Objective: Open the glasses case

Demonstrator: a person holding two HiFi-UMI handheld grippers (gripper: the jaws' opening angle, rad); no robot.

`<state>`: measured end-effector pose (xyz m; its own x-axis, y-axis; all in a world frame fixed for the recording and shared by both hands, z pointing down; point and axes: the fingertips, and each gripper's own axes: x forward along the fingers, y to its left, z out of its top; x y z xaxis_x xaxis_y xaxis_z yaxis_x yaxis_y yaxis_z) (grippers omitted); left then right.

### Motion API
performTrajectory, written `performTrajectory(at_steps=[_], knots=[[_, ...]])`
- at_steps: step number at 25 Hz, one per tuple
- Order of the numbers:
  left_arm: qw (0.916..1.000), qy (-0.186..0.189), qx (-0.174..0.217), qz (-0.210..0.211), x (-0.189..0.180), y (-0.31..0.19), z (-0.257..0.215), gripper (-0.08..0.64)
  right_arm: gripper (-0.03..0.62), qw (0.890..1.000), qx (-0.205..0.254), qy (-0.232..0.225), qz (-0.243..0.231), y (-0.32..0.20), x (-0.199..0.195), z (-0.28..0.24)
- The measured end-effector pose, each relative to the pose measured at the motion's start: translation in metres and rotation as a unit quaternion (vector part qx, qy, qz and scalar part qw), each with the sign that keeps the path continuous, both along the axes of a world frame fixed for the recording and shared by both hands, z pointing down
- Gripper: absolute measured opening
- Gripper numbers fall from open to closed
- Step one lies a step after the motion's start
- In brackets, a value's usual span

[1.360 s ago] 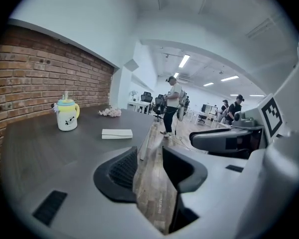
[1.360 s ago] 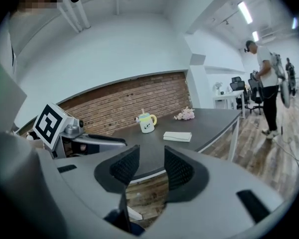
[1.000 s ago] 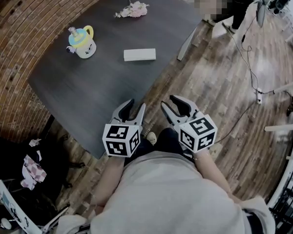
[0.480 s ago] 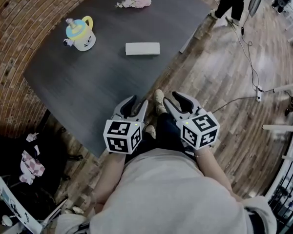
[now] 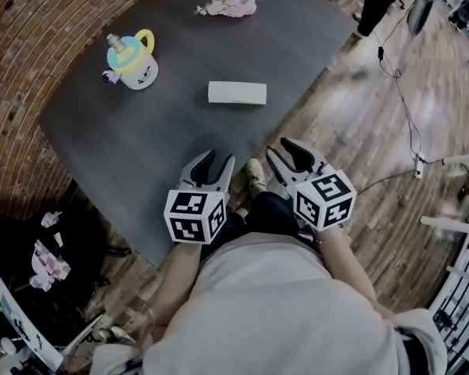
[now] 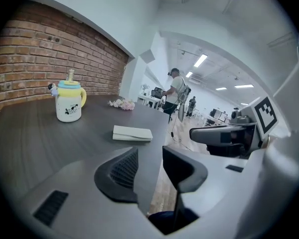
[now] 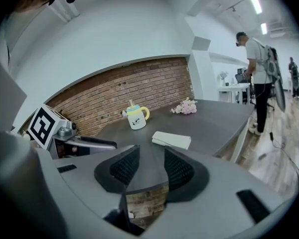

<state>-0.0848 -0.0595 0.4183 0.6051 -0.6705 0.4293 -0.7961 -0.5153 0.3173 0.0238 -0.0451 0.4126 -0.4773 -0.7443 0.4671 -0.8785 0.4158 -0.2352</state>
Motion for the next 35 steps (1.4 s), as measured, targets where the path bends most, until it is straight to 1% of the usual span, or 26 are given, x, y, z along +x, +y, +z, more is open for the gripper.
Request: performTrajectory(at_steps=[3,10,13,17,20,24,27,31,33,35], knots=[[0.9999,-0.001,0.001,-0.011,0.001,-0.026,-0.002,0.156,0.155,1.0,0.006,0.01,-0.014,-0.029,0.006,-0.004],[0.9992,-0.032,-0.005,-0.024,-0.003,-0.081,0.004,0.156,0.167,0.998,0.001,0.029,-0.047,-0.09,0.015,-0.002],[0.999,-0.035,-0.019,-0.021,-0.002,-0.098,0.017,0.156,0.181,0.998,-0.005,0.02,-0.062,-0.108,0.017,0.001],[0.9974,-0.051,-0.033,-0.039,-0.008,-0.119,0.032,0.156,0.189,0.996,-0.017,0.027,-0.087,-0.129,0.02,0.011],[0.9968,-0.063,-0.038,-0.031,-0.008,-0.128,0.039,0.156,0.193,0.994,-0.028,0.025,-0.105,-0.142,0.018,0.019],[0.9945,-0.097,-0.036,-0.016,-0.011,-0.137,0.047,0.156,0.198,0.99,-0.033,0.031,-0.131,-0.156,0.016,0.026],[0.993,-0.114,-0.03,-0.009,-0.013,-0.147,0.052,0.156,0.201,0.988,-0.038,0.038,-0.147,-0.165,0.015,0.033],[0.992,-0.122,-0.029,-0.013,-0.017,-0.161,0.059,0.156,0.215,0.982,-0.042,0.061,-0.176,-0.169,0.013,0.045],[0.9907,-0.132,-0.033,-0.003,-0.014,-0.165,0.065,0.161,0.225,0.977,-0.042,0.077,-0.193,-0.17,0.012,0.052],[0.9883,-0.146,-0.041,0.016,-0.01,-0.165,0.073,0.172,0.235,0.971,-0.039,0.096,-0.213,-0.17,0.01,0.058]])
